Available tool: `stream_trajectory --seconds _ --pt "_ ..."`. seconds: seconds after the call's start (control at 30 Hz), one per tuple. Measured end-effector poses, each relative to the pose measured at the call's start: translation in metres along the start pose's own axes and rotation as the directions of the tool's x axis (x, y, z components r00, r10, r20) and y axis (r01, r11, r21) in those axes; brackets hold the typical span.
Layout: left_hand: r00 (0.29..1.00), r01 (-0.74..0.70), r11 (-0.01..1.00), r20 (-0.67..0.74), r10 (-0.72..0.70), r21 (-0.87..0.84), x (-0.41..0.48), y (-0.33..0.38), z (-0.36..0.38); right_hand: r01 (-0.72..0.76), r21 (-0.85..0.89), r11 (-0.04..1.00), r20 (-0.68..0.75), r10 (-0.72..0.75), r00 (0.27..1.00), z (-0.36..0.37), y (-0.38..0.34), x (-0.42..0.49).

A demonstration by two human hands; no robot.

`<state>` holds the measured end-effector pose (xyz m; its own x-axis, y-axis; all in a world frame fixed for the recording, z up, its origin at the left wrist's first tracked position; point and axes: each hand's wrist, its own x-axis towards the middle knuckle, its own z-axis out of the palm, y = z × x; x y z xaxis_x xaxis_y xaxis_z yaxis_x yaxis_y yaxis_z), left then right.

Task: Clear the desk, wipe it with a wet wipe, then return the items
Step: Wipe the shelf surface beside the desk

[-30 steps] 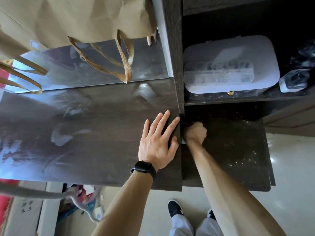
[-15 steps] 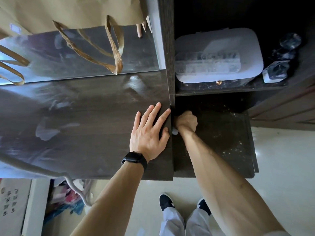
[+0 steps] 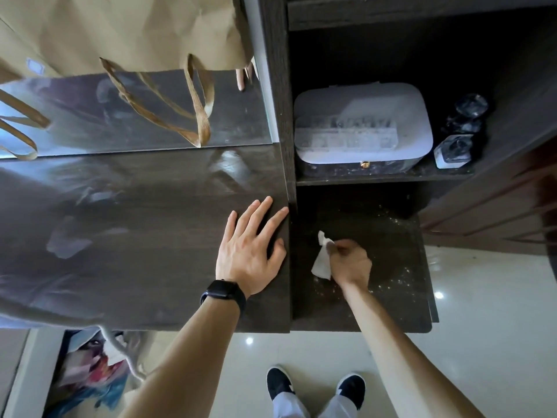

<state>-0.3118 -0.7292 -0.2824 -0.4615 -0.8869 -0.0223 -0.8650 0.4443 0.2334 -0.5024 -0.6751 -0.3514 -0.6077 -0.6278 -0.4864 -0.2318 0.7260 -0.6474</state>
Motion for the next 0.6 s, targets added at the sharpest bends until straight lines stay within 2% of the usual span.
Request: stream_trajectory --seconds 0.07,0.13,0.2,0.27,0.33,0.4,0.43,0.53,0.6 --pt "1.0 0.006 1.0 -0.01 -0.006 0.012 0.0 0.0 0.001 0.097 0.101 0.99 -0.031 -0.094 0.995 -0.004 0.002 -0.002" --pt "1.0 0.009 1.0 -0.018 -0.009 0.017 0.0 0.0 0.002 0.263 0.138 0.955 -0.07 -0.256 0.964 -0.005 0.005 -0.003" --pt "1.0 0.012 1.0 -0.02 -0.011 0.017 0.001 0.0 0.003 0.361 0.106 0.926 -0.02 -0.361 0.932 0.001 0.009 -0.004" --pt "1.0 0.01 1.0 -0.019 -0.01 0.013 0.001 0.0 0.004 0.429 0.075 0.9 0.093 -0.435 0.896 0.007 0.013 -0.009" --pt "1.0 0.007 1.0 -0.026 -0.007 0.013 0.0 -0.001 0.004 0.579 -0.081 0.812 0.188 -0.558 0.808 0.017 0.019 -0.014" --pt "0.999 0.005 1.0 -0.034 -0.005 0.012 0.001 -0.001 0.005 0.683 -0.401 0.611 0.279 -0.629 0.726 0.025 0.026 -0.016" --pt "0.999 0.005 1.0 -0.036 -0.005 0.011 0.001 -0.002 0.005 0.677 -0.514 0.527 0.314 -0.619 0.72 0.028 0.028 -0.016" --pt "0.999 0.006 1.0 -0.038 -0.005 0.012 0.001 -0.002 0.005 0.716 -0.586 0.379 0.442 -0.592 0.674 0.039 0.033 -0.013" --pt "0.999 0.006 1.0 -0.047 -0.006 0.006 0.002 -0.003 0.007 0.731 -0.587 0.348 0.484 -0.573 0.661 0.047 0.038 -0.007"
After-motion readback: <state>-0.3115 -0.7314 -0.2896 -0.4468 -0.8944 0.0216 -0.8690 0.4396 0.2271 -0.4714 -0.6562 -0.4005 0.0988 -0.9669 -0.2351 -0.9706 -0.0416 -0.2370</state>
